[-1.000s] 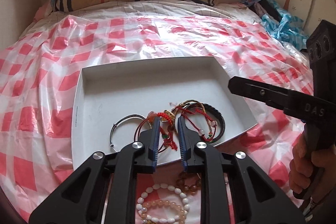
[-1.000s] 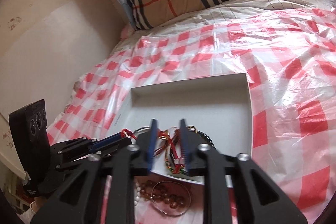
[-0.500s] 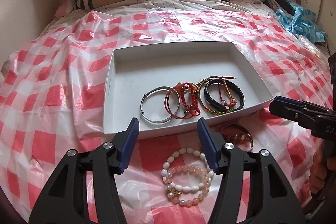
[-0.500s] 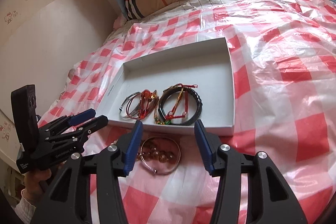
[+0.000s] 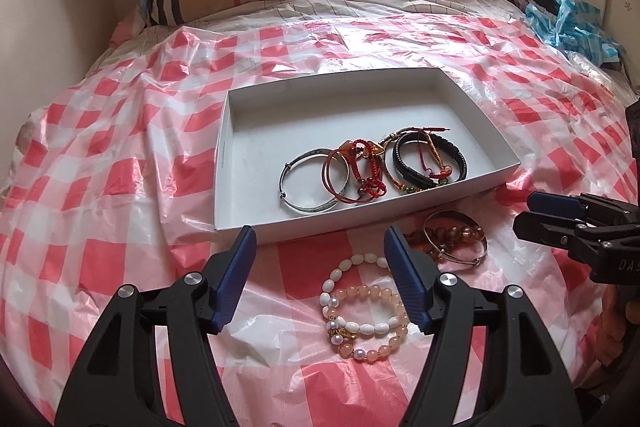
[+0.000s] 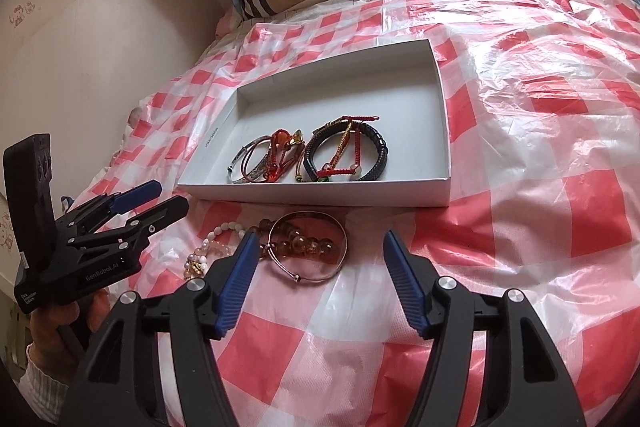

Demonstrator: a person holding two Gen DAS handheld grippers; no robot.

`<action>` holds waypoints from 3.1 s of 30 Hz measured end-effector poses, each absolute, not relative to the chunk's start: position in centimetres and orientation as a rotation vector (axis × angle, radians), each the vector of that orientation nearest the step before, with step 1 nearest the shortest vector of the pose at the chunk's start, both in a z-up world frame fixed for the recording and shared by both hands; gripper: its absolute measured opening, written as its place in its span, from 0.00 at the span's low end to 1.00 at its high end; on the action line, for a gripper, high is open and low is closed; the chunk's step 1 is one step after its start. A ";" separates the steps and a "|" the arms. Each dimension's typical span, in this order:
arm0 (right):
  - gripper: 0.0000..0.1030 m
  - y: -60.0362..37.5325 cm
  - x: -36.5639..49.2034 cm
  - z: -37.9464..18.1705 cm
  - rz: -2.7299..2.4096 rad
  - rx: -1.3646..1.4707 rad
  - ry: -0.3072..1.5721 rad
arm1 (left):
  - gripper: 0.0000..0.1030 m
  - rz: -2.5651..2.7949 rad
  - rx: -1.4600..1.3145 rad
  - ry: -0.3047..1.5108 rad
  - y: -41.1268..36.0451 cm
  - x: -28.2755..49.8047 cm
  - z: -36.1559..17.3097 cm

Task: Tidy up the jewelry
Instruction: 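Withdraw both tools from the box toward the remaining bracelets, then grasp the pink-and-white pearl bracelet with the left tool while the right grasps the silver bangle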

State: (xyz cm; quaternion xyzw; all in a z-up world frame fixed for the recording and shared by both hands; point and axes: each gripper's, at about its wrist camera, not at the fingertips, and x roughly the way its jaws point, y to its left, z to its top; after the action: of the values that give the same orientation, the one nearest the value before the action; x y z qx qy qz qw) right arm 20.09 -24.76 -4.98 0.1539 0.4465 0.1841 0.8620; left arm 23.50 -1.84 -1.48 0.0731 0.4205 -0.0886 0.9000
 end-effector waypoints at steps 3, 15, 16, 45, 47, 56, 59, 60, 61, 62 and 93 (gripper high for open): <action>0.64 -24.4 20.1 -5.3 0.394 0.317 0.948 | 0.64 -0.181 0.147 0.881 -1.6 23.5 -1.9; 0.68 -22.2 20.2 -6.9 0.429 0.228 1.013 | 0.66 -0.182 0.108 0.970 2.0 22.7 -5.4; 0.69 -22.0 20.4 -7.1 0.431 0.222 1.019 | 0.66 -0.189 0.111 0.969 1.9 22.7 -5.5; 0.83 -18.8 24.0 -8.9 0.440 0.081 1.055 | 0.79 -0.350 0.267 0.996 -4.1 24.1 -7.6; 0.74 -18.8 24.0 -8.9 0.439 0.080 1.046 | 0.72 -0.369 0.245 0.995 -3.9 24.1 -7.6; 0.60 -19.4 23.6 -8.7 0.437 0.107 1.032 | 0.44 -0.399 0.090 1.012 -1.1 23.3 -6.8; 0.60 -19.5 23.5 -8.7 0.439 0.113 1.030 | 0.44 -0.409 0.079 1.024 -0.5 22.6 -6.9; 0.60 -19.4 23.5 -8.8 0.435 0.110 1.030 | 0.47 -0.413 0.084 1.028 -0.5 22.5 -7.0; 0.61 -19.3 23.5 -8.8 0.433 0.104 1.034 | 0.49 -0.414 0.093 1.030 -0.5 22.4 -7.0; 0.63 -19.1 23.5 -8.9 0.435 0.097 1.039 | 0.50 -0.413 0.102 1.028 -0.6 22.3 -7.0; 0.59 -22.3 17.8 -7.2 0.373 0.178 0.951 | 0.07 -0.400 -0.014 0.978 1.0 19.5 -3.9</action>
State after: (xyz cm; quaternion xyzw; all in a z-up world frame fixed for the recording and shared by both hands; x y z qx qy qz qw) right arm 17.83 -22.33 -7.17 0.0851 0.4544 0.1782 0.8686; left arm 19.46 1.02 -3.88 -0.0066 0.4667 -0.1908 0.8636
